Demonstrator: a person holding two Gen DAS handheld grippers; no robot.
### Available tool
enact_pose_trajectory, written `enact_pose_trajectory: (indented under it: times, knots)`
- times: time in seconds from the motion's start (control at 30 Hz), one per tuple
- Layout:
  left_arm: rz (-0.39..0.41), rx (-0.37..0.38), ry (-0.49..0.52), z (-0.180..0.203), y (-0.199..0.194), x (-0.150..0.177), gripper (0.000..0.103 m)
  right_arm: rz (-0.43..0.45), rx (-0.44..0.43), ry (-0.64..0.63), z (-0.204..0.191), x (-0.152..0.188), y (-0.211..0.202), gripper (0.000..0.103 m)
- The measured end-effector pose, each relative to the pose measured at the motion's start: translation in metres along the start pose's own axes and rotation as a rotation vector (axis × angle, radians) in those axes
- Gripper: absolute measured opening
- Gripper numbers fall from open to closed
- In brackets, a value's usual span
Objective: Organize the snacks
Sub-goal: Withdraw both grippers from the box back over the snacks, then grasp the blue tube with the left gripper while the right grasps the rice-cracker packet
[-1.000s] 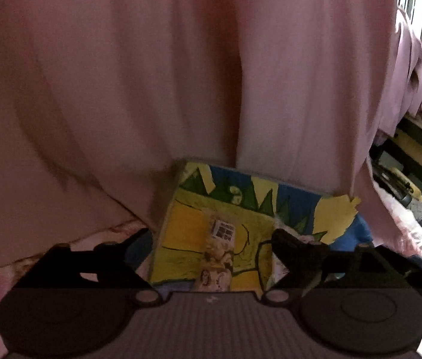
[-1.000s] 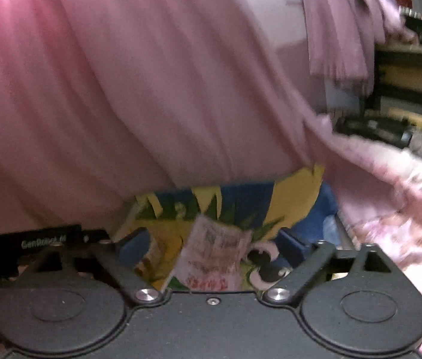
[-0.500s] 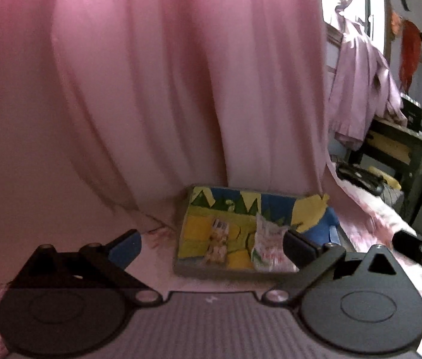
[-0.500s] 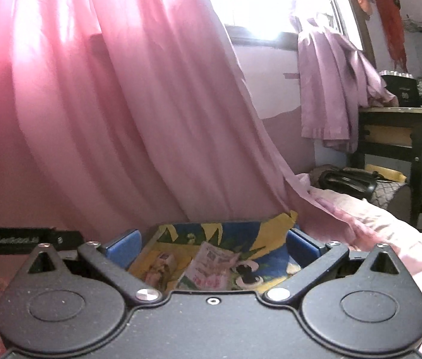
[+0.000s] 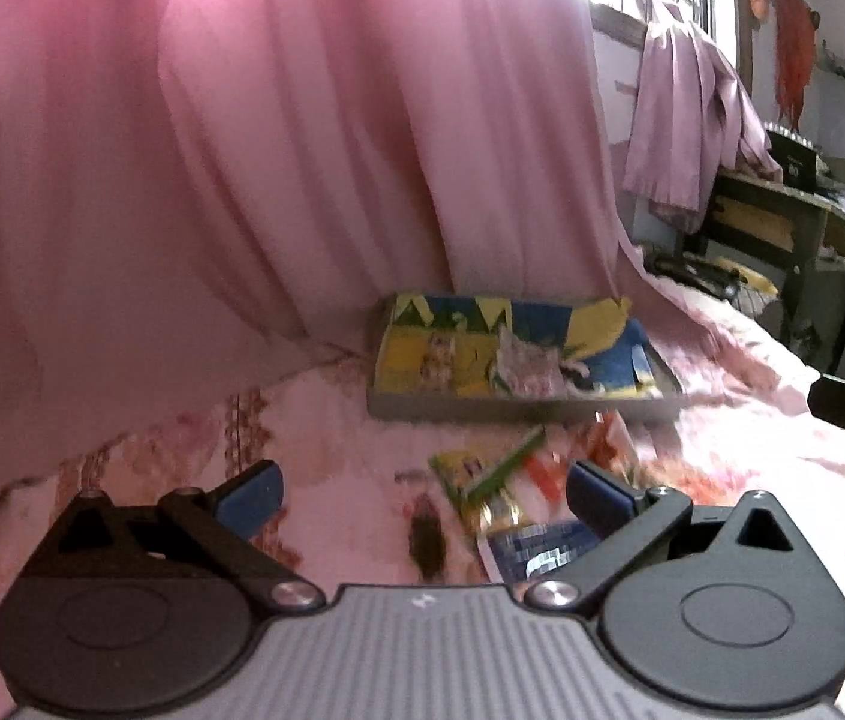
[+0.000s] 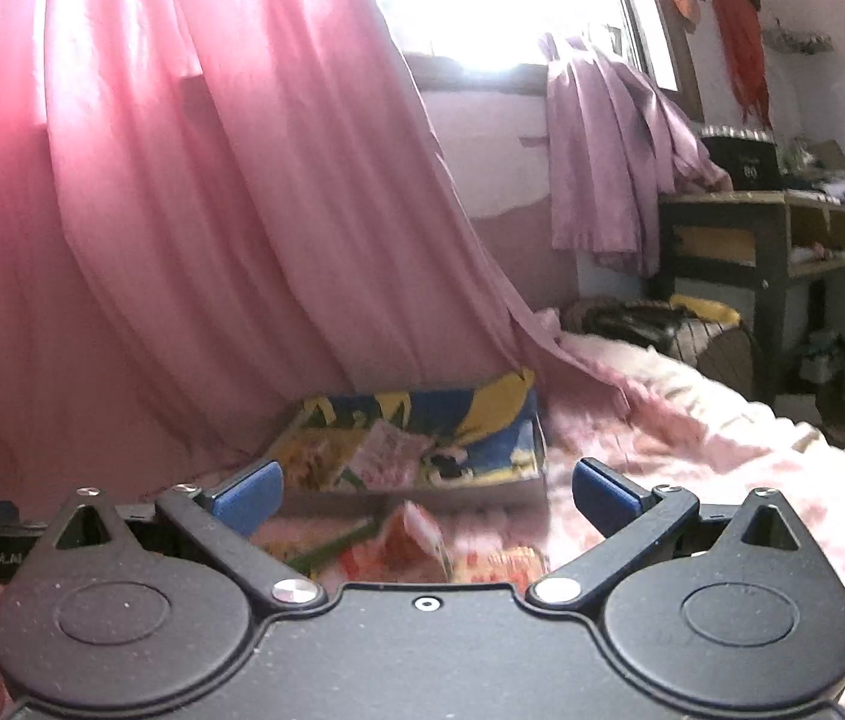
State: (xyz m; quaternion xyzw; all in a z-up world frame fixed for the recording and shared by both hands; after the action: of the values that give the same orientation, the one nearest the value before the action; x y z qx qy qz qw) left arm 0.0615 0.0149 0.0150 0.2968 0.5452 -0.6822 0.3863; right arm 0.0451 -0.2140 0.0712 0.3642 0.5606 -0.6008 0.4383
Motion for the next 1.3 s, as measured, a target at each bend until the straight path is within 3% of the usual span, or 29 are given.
enact_pose_trajectory:
  times: [0.37,0.5,0.83,1.3]
  knots:
    - [-0.098,-0.033,0.094,0.011,-0.018,0.038,0.103,-0.142,0.02,0.011,-0.005,0.023,-0.016,0.103]
    - [-0.136,-0.058,0.094,0.011,-0.013,0.04,0.103,-0.223,0.026,-0.026,-0.01,0.034,-0.013,0.103]
    - [-0.229,-0.09,0.06,0.005,0.002,0.04,0.103,-0.318,-0.004,-0.043,-0.014,0.044,0.0,0.103]
    - [-0.401,-0.058,0.063,0.002,0.046,0.042,0.103,-0.559,-0.127,0.123,0.003,0.056,0.058,0.103]
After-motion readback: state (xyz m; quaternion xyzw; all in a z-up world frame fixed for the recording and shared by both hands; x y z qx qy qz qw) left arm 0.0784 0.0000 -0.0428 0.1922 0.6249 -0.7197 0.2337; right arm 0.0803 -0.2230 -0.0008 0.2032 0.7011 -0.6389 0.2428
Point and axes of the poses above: each gripper's, at about its wrist camera, not at the fingertips, and y roughly the way its jaws point, z to its right, x to its underside, the point moved 1 cm from there along y, roughly the way its jaws point, and after that the axes turned 13 degrees about -y, right-handed, at the moved point
